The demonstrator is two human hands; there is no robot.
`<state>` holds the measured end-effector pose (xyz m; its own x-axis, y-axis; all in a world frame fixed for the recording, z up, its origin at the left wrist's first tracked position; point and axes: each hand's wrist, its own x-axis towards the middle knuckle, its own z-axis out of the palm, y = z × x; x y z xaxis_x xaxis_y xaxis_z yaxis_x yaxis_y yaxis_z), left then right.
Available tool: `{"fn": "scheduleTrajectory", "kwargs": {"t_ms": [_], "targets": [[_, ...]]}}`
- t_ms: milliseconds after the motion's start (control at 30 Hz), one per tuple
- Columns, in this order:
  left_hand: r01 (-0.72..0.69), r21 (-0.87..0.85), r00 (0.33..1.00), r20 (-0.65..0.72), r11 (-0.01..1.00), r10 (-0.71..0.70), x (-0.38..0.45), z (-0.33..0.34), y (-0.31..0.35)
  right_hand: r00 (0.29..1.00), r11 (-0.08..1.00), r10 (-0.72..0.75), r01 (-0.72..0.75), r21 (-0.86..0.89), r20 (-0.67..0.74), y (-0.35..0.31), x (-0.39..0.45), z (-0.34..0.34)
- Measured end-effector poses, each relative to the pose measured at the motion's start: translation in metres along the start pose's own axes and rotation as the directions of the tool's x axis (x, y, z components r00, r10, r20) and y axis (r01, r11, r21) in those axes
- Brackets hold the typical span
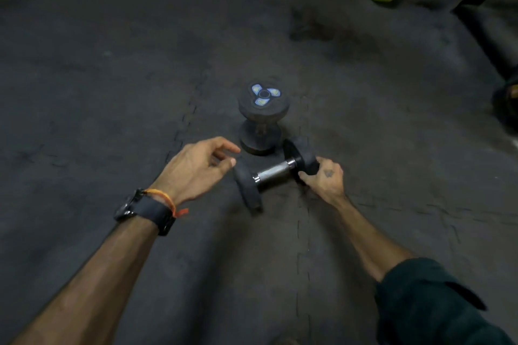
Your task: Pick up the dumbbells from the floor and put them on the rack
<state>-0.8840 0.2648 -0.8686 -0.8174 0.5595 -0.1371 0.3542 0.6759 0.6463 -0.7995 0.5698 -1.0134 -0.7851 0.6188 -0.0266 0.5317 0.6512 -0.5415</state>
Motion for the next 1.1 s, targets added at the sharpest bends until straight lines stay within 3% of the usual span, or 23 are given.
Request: {"fn": "scheduleTrajectory", "kwargs": {"t_ms": [67, 133, 200, 300, 400, 500, 567, 633, 767, 833, 933, 1033, 1100], "targets": [[0.203, -0.201, 0.978, 0.091, 0.958, -0.188, 0.007, 0.009, -0.004, 0.995, 0.989, -0.089, 0.084, -0.126, -0.041, -0.013, -0.023, -0.003], [0.412, -0.351, 0.907, 0.24, 0.841, -0.345, 0.01, 0.024, 0.001, 0.983, 0.973, -0.161, 0.142, -0.183, -0.092, -0.018, -0.057, 0.0], [0.535, -0.379, 0.836, 0.366, 0.755, -0.409, 0.009, 0.036, 0.01, 0.963, 0.968, -0.252, 0.249, -0.043, -0.095, -0.025, -0.088, 0.0], [0.601, -0.446, 0.793, 0.432, 0.663, -0.429, 0.017, 0.052, -0.001, 0.884, 0.87, -0.465, 0.467, 0.157, -0.055, -0.029, -0.109, 0.008], [0.616, -0.404, 0.788, 0.342, 0.677, -0.512, 0.015, 0.041, -0.041, 0.767, 0.745, -0.642, 0.623, 0.237, 0.002, -0.052, -0.126, 0.028], [0.697, -0.498, 0.716, 0.439, 0.517, -0.542, -0.018, 0.016, -0.082, 0.661, 0.641, -0.75, 0.723, 0.256, 0.012, -0.086, -0.156, 0.049], [0.68, -0.533, 0.733, 0.485, 0.504, -0.476, -0.031, 0.011, -0.093, 0.621, 0.599, -0.782, 0.771, 0.217, -0.046, -0.091, -0.164, 0.056], [0.641, -0.552, 0.767, 0.475, 0.533, -0.432, -0.032, 0.011, -0.094, 0.636, 0.618, -0.769, 0.766, 0.18, -0.067, -0.085, -0.165, 0.057], [0.581, -0.381, 0.799, 0.436, 0.719, -0.415, -0.009, 0.029, -0.094, 0.727, 0.72, -0.686, 0.675, 0.16, 0.022, -0.066, -0.159, 0.037], [0.56, -0.235, 0.798, 0.412, 0.795, -0.44, -0.005, 0.028, -0.089, 0.729, 0.727, -0.681, 0.662, 0.181, 0.068, -0.069, -0.159, 0.026], [0.519, -0.165, 0.823, 0.359, 0.839, -0.439, -0.007, 0.018, -0.091, 0.729, 0.733, -0.668, 0.608, 0.305, 0.152, -0.09, -0.156, 0.01], [0.537, -0.23, 0.821, 0.366, 0.812, -0.439, -0.016, 0.013, -0.087, 0.843, 0.842, -0.481, 0.367, 0.395, 0.24, -0.115, -0.138, -0.011], [0.497, -0.215, 0.842, 0.355, 0.841, -0.407, -0.021, 0.011, -0.077, 0.926, 0.945, -0.27, 0.201, 0.259, 0.265, -0.121, -0.122, -0.022]]}}
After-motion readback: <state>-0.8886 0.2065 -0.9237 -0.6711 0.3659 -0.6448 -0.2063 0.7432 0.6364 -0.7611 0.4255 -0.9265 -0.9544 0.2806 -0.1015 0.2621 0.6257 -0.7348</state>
